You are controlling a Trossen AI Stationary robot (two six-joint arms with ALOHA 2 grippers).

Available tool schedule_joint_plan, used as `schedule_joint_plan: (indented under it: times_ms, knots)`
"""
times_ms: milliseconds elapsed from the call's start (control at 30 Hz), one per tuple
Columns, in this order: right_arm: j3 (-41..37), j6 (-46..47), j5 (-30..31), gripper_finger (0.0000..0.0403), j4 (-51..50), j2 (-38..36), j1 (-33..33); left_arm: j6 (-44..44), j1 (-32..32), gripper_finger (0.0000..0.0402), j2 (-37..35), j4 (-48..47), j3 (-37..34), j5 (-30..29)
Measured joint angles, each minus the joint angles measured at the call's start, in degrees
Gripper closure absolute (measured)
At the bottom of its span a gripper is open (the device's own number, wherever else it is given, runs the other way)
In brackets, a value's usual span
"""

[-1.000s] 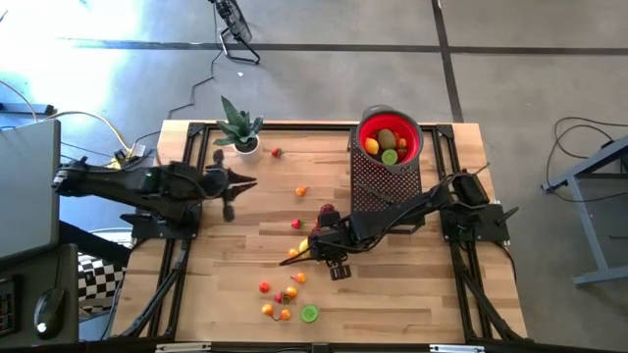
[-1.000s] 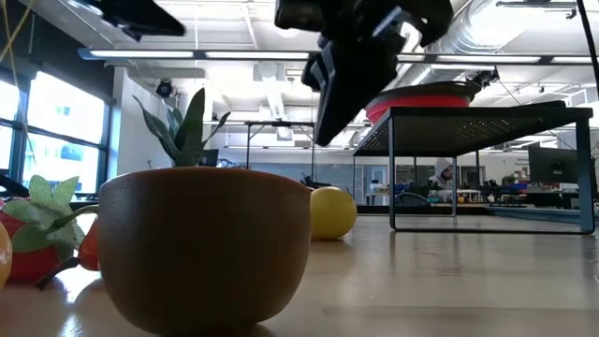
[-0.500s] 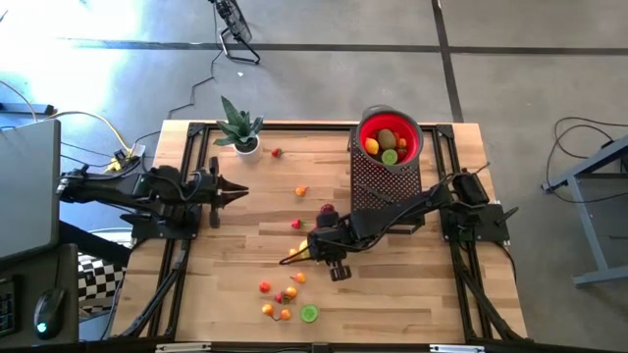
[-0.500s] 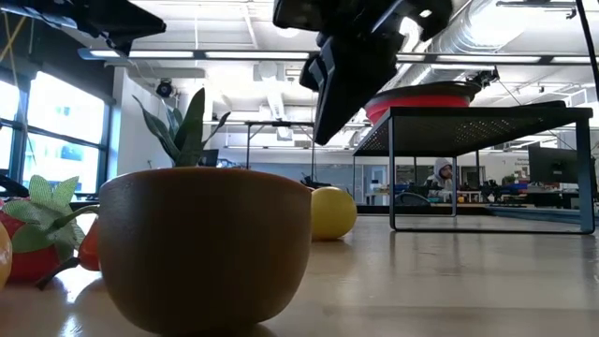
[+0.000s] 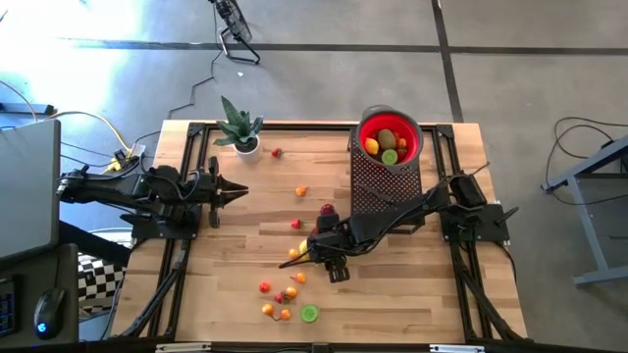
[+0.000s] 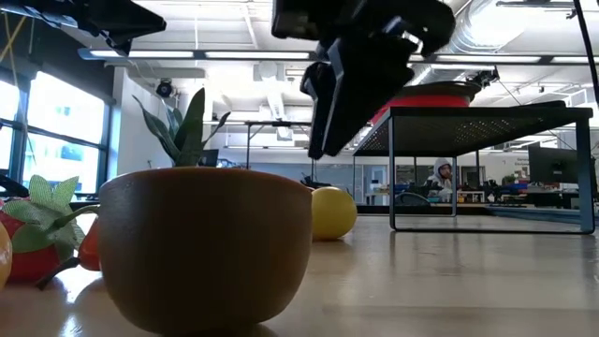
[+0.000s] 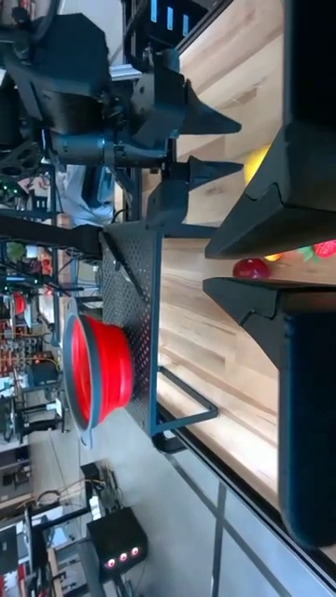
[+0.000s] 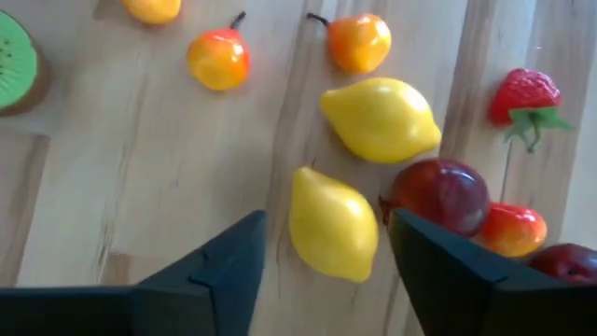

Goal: Pick & Place Fruit
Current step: Put the lemon into the strainer bowl on the shelf

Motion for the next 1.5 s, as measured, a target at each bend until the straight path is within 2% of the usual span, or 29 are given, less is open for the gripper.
schedule_joint_plan:
  times_ms: [133, 367, 1133, 1333, 1500]
  knots:
    - [0.1, -0.1, 0.0, 0.0171, 0.7, 1.0, 0.0, -0.2, 0.0, 0.0365, 0.0, 0.0, 0.0, 0.0]
    - [0.1, -2.8, 0.1, 0.0171, 1.4, 3.0, 0.0, -0.2, 0.0, 0.0365, 0.0, -0.4, 0.0, 0.0]
    - [0.0, -3.0, -0.8, 0.0172, -0.4, 6.8, 0.0, -1.3, 0.0, 0.0365, 0.0, -0.6, 0.0, 0.0]
    - [0.5, 0.4, 0.1, 0.0172, -0.8, 6.8, 0.1, -1.3, 0.0, 0.0365, 0.0, -0.6, 0.0, 0.0]
    - [5.3, 7.0, 1.7, 0.0172, -5.3, 6.2, 0.1, -1.3, 0.0, 0.0365, 0.0, -0.6, 0.0, 0.0]
